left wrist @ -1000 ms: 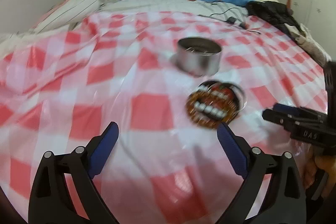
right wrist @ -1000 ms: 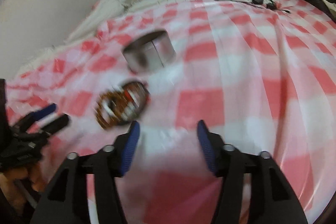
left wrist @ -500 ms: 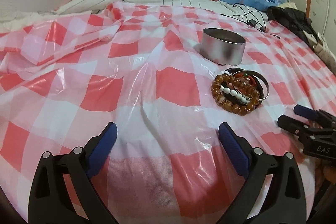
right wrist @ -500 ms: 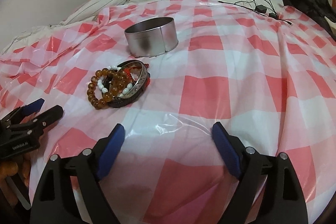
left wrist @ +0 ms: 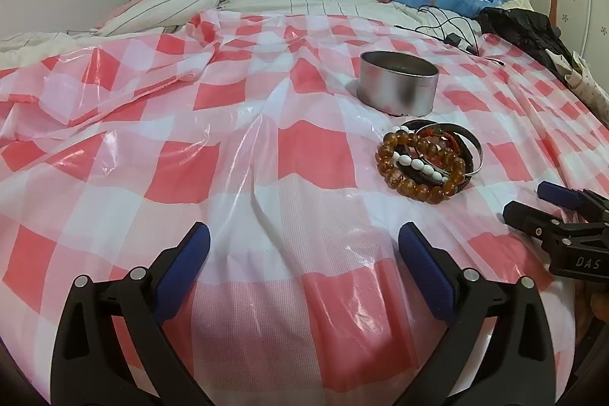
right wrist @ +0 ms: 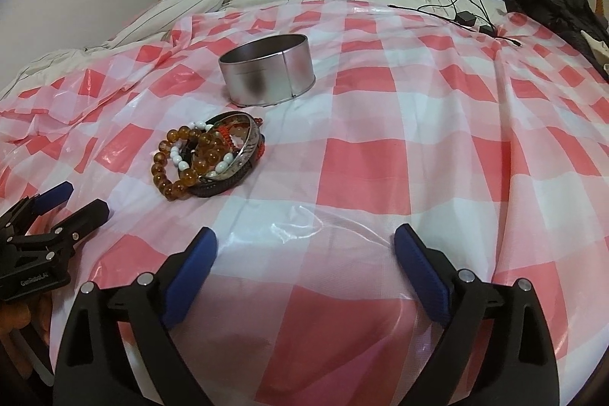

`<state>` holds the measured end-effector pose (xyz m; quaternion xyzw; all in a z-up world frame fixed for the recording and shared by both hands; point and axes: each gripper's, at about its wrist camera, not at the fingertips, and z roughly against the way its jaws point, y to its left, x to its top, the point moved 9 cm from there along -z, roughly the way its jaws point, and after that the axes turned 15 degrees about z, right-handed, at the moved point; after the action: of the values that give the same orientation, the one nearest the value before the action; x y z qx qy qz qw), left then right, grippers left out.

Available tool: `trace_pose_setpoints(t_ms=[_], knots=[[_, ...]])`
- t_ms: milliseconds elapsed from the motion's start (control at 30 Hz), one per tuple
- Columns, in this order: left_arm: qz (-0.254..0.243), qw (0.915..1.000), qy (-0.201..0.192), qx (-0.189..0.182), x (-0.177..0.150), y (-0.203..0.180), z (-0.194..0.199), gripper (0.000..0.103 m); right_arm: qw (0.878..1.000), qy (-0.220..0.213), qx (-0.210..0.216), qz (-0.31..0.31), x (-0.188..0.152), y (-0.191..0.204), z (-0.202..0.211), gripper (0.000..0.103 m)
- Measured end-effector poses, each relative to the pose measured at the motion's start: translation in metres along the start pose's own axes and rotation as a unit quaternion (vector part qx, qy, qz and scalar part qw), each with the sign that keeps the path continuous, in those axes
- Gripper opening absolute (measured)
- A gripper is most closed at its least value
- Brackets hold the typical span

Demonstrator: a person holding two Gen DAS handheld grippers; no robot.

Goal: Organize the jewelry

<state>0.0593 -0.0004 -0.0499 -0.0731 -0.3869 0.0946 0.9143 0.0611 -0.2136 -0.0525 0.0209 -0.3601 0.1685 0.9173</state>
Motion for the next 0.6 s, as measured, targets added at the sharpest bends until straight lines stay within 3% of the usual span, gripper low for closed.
trace_pose_setpoints(t_ms=[600], knots=[[-0.013, 0.9998, -0.001, 0.014, -0.0015, -0.0018, -0.0017, 0.095, 1.000, -0.002, -0.001, -0.002, 0.0009, -0.0006, 0.0010, 0.093]])
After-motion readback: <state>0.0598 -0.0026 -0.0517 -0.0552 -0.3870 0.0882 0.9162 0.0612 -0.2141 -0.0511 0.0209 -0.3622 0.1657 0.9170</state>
